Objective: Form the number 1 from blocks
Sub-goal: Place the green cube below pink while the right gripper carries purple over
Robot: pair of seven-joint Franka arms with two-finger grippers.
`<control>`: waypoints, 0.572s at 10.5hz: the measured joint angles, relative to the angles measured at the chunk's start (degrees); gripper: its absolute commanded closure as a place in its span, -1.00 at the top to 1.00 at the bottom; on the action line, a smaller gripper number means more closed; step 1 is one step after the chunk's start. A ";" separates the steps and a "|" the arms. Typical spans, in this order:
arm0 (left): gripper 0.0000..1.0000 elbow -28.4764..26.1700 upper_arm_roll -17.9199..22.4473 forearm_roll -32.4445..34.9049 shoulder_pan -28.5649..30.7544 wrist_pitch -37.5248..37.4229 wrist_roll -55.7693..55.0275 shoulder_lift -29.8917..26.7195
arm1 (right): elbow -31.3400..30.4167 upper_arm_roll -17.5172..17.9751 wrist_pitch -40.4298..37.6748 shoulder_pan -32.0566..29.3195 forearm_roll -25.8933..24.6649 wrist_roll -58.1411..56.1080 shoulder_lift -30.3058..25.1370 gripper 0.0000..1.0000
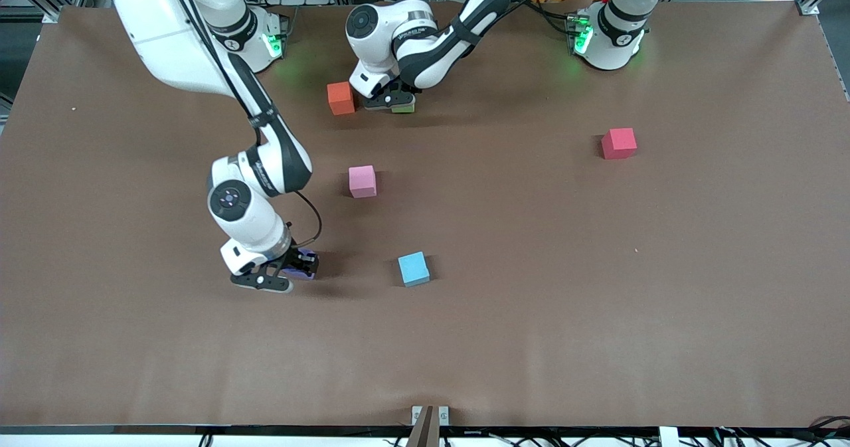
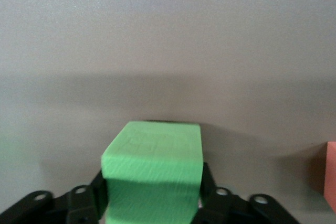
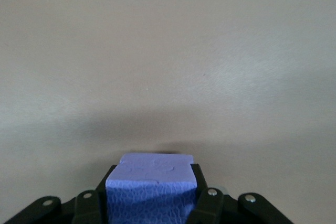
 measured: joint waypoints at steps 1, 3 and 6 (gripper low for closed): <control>1.00 0.05 0.02 0.00 -0.01 0.01 0.00 0.01 | -2.32 -0.01 -0.30 -0.13 0.02 0.01 -3.20 -0.03; 1.00 0.38 0.37 0.00 0.04 0.02 0.00 -0.01 | -8.96 -0.02 -0.67 -0.17 0.08 0.04 -10.32 -0.02; 1.00 1.71 4.45 0.00 0.17 -0.15 -0.54 -1.61 | -18.10 0.01 -0.70 -0.13 0.09 0.32 -19.20 -0.02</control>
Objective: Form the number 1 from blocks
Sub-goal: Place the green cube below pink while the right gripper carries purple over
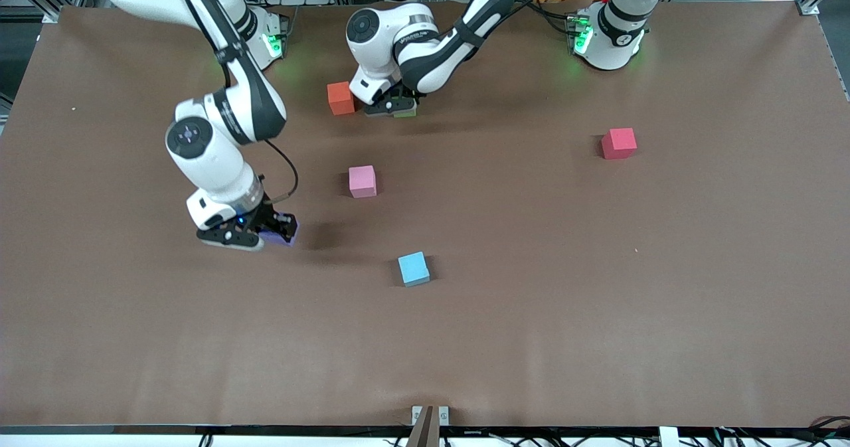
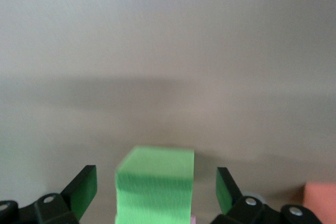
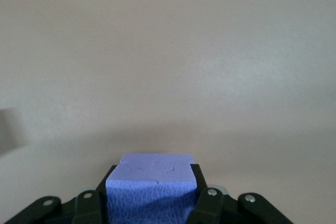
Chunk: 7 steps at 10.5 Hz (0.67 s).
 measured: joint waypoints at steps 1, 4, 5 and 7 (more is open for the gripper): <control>1.00 0.24 2.85 0.00 0.17 -0.25 0.00 -1.49 | -1.95 0.09 -0.25 0.25 0.00 0.05 -2.16 -0.02; 1.00 1.43 11.96 0.00 1.06 -0.51 0.58 -3.82 | -4.22 0.45 -2.81 8.13 0.11 7.83 -5.49 -0.02; 1.00 2.40 13.88 0.01 1.81 -0.51 1.51 -3.73 | -4.46 0.58 -2.82 12.87 0.11 12.12 -5.48 -0.02; 1.00 3.63 15.18 0.01 4.95 -0.51 3.42 -3.66 | -5.00 0.80 -2.81 21.97 0.11 19.65 -5.37 -0.02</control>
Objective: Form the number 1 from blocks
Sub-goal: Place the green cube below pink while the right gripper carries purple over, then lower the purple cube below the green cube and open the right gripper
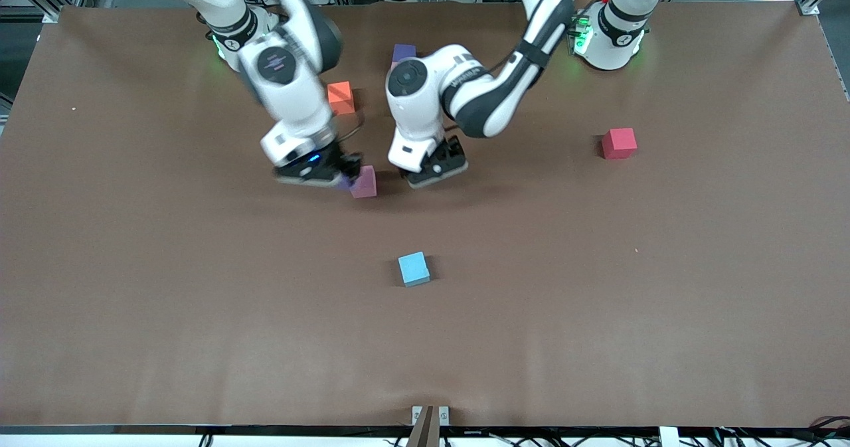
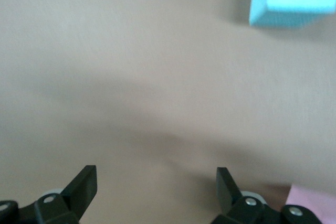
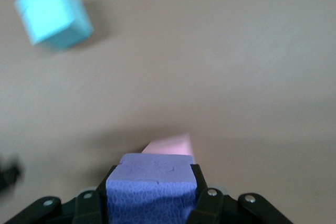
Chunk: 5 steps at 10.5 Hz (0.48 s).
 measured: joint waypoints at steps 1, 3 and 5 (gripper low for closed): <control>1.00 0.01 0.11 0.00 2.04 -0.05 0.97 0.04 | -0.15 0.33 0.00 3.11 0.00 3.14 0.07 -0.02; 1.00 0.15 0.22 0.00 6.65 -1.28 4.24 -0.10 | -1.47 3.25 0.51 4.81 0.00 6.71 0.18 -0.02; 1.00 0.17 0.16 0.00 10.50 -3.77 7.43 -1.13 | -3.20 5.34 1.49 7.05 0.00 10.20 0.85 -0.02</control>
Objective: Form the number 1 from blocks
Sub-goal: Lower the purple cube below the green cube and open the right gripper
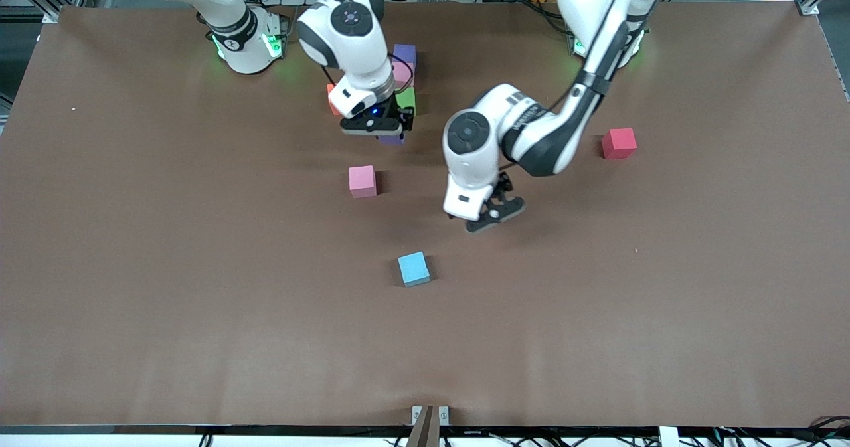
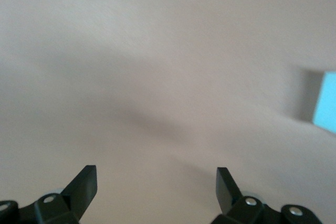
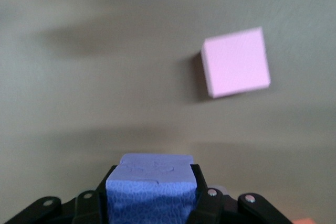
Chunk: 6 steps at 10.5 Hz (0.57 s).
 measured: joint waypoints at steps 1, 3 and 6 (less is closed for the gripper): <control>1.00 -0.02 -0.06 0.00 1.44 -0.46 1.35 -0.76 | -0.43 0.25 0.31 1.86 0.00 1.62 1.14 -0.02; 1.00 -0.20 -0.11 0.00 3.13 -1.07 2.84 -1.74 | -0.89 0.34 3.51 3.96 0.01 2.79 5.14 -0.02; 1.00 -0.58 -0.15 0.00 3.47 -1.14 2.88 -1.69 | -0.57 0.20 7.04 4.26 0.01 3.42 8.57 0.00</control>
